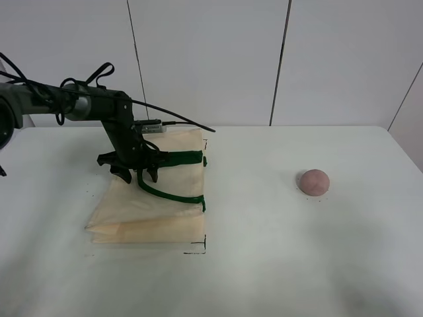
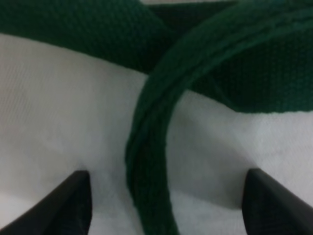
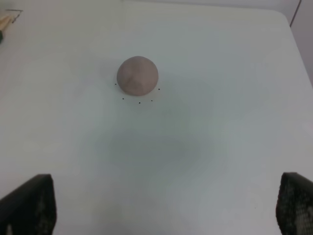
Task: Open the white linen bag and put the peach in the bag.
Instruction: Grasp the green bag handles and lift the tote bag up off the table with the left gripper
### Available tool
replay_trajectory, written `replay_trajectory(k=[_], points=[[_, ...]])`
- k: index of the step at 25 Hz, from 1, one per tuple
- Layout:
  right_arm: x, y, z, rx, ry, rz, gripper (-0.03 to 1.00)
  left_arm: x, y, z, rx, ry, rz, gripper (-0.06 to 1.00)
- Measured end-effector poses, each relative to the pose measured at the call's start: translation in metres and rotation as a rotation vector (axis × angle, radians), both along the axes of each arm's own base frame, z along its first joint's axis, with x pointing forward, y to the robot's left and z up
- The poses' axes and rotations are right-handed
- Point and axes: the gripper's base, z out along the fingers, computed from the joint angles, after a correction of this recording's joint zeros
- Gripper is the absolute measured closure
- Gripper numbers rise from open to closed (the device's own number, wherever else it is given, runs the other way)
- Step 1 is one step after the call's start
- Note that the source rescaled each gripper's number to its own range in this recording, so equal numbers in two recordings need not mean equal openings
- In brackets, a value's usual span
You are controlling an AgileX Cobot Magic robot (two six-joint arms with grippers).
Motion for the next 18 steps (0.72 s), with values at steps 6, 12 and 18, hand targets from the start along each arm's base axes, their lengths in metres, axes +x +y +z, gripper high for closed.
replay_trajectory(k=[6,12,18], points=[[0.0,0.0,0.0,0.0,0.0,0.0,-0.03,0.001,0.001,0.0,0.009,0.0,-0.005,0.12],[0.0,0.0,0.0,0.0,0.0,0.0,-0.03,0.001,-0.001,0.001,0.009,-0.001,-0.007,0.84],[0.0,0.0,0.0,0.0,0.0,0.0,-0.03,-0.001,-0.001,0.011,0.01,-0.005,-0.008,0.94]])
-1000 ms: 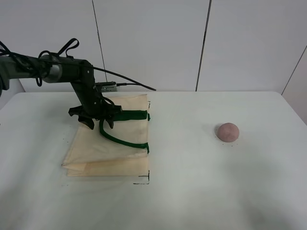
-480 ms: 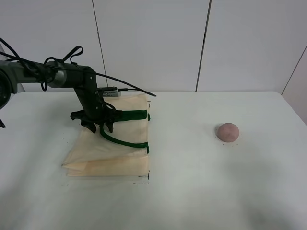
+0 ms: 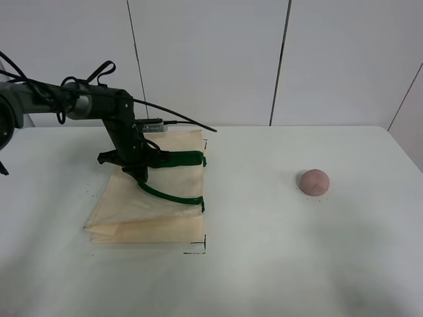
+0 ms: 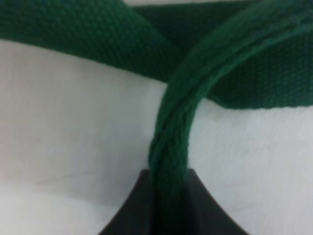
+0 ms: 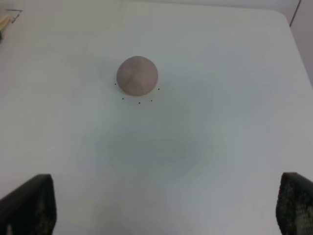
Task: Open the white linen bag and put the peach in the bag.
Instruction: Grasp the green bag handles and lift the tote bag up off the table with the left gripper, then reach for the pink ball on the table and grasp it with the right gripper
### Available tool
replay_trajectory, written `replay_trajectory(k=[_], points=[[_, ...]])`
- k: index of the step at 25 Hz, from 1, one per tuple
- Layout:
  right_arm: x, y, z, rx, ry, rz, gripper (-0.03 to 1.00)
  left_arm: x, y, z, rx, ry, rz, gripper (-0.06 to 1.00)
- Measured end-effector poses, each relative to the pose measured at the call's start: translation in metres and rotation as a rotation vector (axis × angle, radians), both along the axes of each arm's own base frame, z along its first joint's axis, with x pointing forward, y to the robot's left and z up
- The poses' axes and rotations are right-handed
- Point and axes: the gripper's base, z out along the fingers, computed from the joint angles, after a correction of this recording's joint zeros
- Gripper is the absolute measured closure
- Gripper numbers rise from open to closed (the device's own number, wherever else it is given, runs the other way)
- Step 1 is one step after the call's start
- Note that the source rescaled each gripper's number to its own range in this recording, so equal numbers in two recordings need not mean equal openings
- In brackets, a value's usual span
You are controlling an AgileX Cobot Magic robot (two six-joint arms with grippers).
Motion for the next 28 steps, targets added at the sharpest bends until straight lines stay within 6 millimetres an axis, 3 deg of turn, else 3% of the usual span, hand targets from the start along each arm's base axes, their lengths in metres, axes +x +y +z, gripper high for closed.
replay_trajectory(k=[4,11,17,22,28], points=[[0.0,0.0,0.0,0.0,0.0,0.0,-0.03,-0.004,0.002,0.045,-0.017,-0.075,-0.001,0.94],[0.0,0.0,0.0,0.0,0.0,0.0,-0.03,-0.033,0.01,0.161,-0.067,-0.301,-0.042,0.94],[0.0,0.0,0.0,0.0,0.0,0.0,-0.03,-0.057,0.014,0.242,-0.08,-0.361,-0.122,0.94],[0.0,0.0,0.0,0.0,0.0,0.0,-0.03,-0.066,0.016,0.277,-0.081,-0.374,-0.166,0.94],[0.004,0.0,0.0,0.005,0.029,-0.003,-0.03,-0.069,0.011,0.292,-0.143,-0.415,-0.193,0.94]])
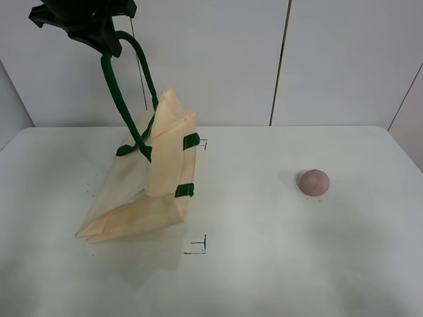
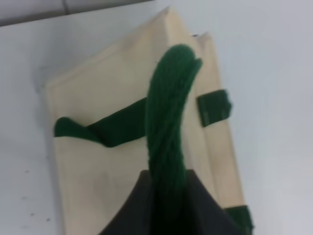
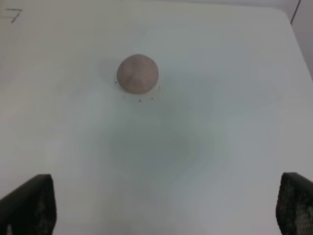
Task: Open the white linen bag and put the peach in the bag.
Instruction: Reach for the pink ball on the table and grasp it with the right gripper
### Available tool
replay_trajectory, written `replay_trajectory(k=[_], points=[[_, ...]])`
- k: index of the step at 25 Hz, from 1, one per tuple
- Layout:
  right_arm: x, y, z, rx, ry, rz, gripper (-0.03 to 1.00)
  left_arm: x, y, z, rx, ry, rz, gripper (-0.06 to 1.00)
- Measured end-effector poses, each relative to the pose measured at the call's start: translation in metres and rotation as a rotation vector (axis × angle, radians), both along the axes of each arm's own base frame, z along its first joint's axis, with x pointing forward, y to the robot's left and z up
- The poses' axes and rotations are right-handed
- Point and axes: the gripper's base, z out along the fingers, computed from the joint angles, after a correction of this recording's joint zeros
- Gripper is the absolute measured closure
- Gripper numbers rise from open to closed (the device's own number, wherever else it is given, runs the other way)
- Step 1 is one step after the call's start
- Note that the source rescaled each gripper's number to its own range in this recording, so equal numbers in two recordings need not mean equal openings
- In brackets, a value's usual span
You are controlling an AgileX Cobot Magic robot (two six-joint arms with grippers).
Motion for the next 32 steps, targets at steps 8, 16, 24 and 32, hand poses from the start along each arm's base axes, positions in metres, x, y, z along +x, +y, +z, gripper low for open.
replay_trajectory(k=[8,16,24,32], points=[[0.075,0.004,0.011,-0.004,0.237,0.006,-0.03,-0.001,-0.003,0.002,-0.022,-0.002,-0.029,0.94],[0.227,0.01,-0.015,-0.03,0.492,0.017,-0.03,-0.001,-0.004,0.002,-0.032,0.001,-0.034,0.94],[0.363,0.017,-0.063,-0.046,0.781,0.04,-0.03,-0.001,-0.004,0.002,-0.033,0.002,-0.034,0.94],[0.412,0.025,-0.094,0.006,0.839,0.075,-0.03,-0.001,-0.004,0.002,-0.033,0.001,-0.035,0.94]])
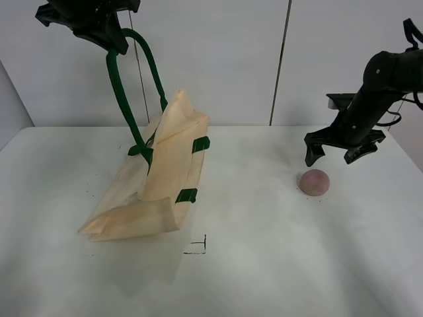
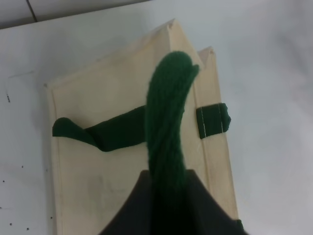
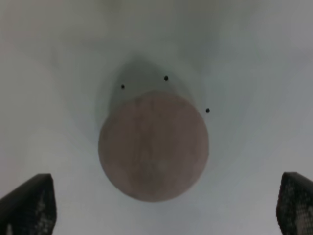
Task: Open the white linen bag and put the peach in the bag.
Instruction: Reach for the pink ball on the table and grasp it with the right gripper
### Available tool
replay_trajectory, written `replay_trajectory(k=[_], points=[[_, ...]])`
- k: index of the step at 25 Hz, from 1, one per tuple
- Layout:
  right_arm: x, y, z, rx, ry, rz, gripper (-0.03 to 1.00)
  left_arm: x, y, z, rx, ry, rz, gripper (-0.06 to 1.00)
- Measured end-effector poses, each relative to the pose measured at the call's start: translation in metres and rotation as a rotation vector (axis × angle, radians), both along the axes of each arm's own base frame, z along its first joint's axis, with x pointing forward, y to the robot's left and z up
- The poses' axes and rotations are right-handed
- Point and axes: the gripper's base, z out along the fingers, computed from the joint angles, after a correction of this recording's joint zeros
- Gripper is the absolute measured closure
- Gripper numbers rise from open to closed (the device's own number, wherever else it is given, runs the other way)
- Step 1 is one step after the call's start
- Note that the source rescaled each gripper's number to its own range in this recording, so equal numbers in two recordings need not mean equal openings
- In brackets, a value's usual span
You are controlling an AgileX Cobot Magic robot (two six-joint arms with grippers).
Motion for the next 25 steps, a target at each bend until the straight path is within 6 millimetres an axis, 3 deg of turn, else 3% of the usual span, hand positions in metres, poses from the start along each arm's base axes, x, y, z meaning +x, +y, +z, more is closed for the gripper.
replay_trajectory(k=[6,18,19,21,25], points=[[0.005,0.013,-0.026,-0.013,0.033,0.049,-0.03,0.0,0.0,0.0,0.0,0.0,0.0,0.94],[0.016,0.014,-0.078,-0.009,0.054,0.014,-0.02,0.0,0.0,0.0,0.001,0.0,-0.001,0.94],[0.016,0.015,-0.078,-0.005,0.054,0.011,0.02,0.0,0.0,0.0,0.001,0.0,-0.001,0.94],[0.016,0.015,-0.077,0.002,0.053,0.006,0.21,0.0,0.0,0.0,0.001,0.0,-0.001,0.94],[0.016,0.015,-0.074,0.007,0.059,0.003,0.84,0.0,0.0,0.0,0.001,0.0,-0.001,0.94]])
